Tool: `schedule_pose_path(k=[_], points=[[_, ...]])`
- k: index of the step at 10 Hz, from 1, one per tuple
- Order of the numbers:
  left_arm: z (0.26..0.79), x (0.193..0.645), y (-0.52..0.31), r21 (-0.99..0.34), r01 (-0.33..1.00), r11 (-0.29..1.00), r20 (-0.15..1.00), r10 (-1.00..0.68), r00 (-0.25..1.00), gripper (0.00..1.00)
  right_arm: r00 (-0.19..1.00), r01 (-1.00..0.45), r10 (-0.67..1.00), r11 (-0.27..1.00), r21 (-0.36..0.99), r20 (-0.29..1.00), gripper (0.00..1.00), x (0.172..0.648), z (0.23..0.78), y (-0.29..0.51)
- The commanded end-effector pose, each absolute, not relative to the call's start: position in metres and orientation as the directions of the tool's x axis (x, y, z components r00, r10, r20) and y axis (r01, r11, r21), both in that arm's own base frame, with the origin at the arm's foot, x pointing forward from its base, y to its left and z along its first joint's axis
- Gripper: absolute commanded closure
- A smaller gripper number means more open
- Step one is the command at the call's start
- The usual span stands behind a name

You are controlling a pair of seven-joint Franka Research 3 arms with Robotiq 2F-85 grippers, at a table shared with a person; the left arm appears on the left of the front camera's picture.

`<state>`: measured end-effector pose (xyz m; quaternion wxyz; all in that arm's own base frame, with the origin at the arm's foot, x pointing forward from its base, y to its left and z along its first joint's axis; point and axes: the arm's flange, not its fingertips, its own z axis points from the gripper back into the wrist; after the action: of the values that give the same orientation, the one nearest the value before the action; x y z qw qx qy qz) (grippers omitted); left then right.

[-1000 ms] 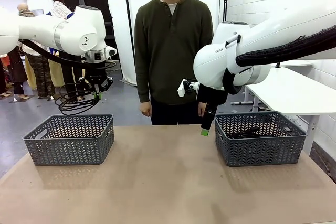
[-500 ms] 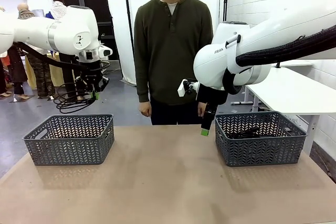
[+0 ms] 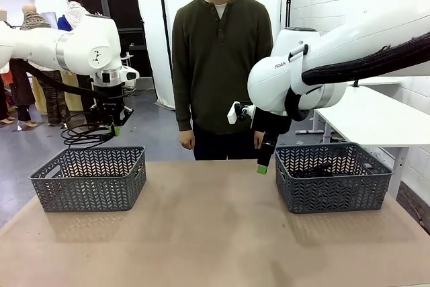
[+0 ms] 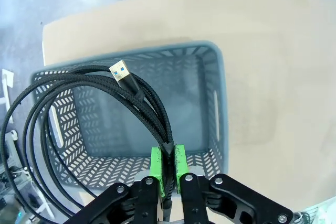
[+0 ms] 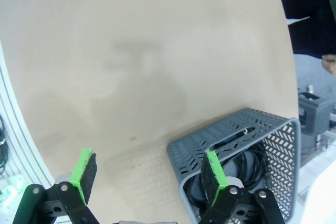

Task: Organize the cables according to human instructions.
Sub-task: Pick up a bundle of cables and place it in the basket indicated by the human.

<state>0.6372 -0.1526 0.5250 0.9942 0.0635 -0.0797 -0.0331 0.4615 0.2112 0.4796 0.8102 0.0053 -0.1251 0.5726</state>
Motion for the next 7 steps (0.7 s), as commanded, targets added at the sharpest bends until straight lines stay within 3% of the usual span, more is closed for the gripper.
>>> schedule_pose_path(k=[1,7], points=[[0.517,0.629,-0.141,0.143,0.086,0.986,0.161,-0.109,0.981,1.00,0.315,-0.928,0.926,0.346,-0.139,0.206,0.00,0.462,0.479,0.211],[0.492,0.608,-0.131,0.093,0.161,0.983,0.154,-0.174,0.973,1.00,0.315,-0.928,0.926,0.346,-0.139,0.206,0.00,0.462,0.479,0.211]])
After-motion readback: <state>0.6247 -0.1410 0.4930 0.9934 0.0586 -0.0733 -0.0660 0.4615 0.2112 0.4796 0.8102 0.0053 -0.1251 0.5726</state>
